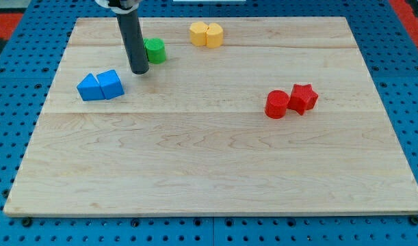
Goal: Separate the yellow blocks from each other
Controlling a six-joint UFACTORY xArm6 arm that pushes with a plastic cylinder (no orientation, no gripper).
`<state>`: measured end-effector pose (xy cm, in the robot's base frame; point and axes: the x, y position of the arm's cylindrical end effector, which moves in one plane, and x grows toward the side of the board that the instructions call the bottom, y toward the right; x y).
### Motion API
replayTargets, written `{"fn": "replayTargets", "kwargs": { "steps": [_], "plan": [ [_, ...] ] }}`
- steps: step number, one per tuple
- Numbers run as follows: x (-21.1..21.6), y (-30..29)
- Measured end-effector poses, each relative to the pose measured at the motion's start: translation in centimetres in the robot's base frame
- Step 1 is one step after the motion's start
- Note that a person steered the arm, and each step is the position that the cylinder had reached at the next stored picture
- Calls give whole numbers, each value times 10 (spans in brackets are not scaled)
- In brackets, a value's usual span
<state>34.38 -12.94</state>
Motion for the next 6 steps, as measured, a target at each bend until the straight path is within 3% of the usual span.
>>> {"fn": "replayTargets", "kwargs": {
  "steps": [1,2,3,4,5,6],
  "plan": [
    [2,26],
    [3,111],
    [-35,182],
    [-106,191],
    [-127,144],
    [-110,89]
  ]
}}
